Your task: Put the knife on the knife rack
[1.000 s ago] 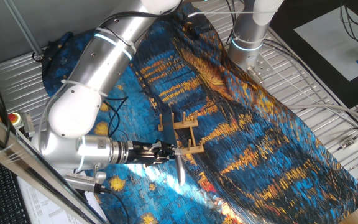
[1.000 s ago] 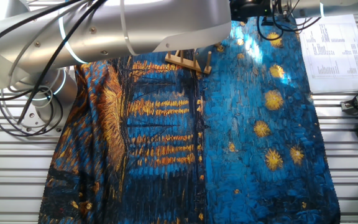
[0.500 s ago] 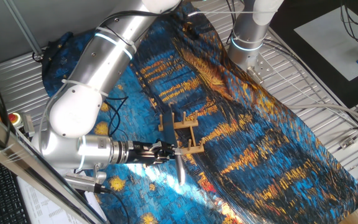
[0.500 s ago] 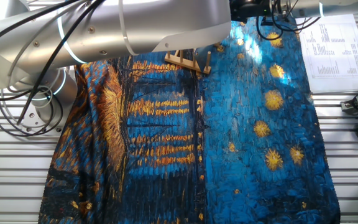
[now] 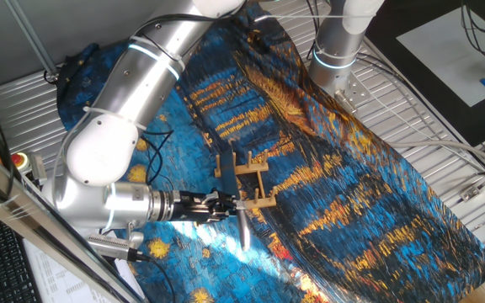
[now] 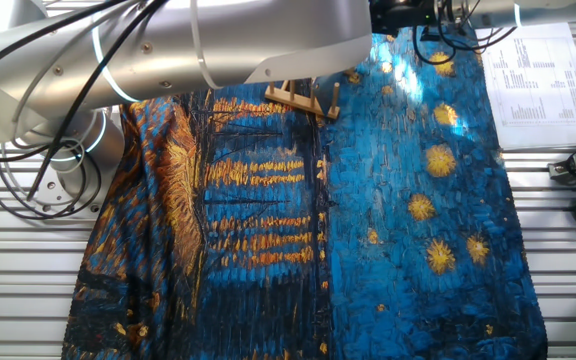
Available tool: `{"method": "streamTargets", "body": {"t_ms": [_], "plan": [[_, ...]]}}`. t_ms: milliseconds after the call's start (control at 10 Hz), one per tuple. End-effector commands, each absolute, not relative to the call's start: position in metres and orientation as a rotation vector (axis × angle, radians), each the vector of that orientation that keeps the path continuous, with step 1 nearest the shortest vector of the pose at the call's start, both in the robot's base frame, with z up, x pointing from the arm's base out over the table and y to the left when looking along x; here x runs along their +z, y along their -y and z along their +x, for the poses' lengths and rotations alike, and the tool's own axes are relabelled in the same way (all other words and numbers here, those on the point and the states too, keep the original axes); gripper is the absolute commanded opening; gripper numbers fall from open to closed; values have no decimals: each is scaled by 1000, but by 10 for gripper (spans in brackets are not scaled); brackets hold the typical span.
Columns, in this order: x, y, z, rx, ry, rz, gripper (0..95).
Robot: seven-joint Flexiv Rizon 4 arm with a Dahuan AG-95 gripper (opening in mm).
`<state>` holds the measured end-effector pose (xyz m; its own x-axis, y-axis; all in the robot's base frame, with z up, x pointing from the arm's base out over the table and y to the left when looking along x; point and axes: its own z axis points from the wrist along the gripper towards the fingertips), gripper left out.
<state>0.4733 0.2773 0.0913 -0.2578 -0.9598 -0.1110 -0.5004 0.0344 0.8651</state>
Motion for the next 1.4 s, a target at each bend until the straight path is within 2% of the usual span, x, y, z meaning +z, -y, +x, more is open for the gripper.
{"method": "streamTargets", "body": {"t_ms": [100,1400], "plan": [[91,-277,472,-1159,1811,1481,570],[101,-275,469,-1143,1845,1449,570]]}}
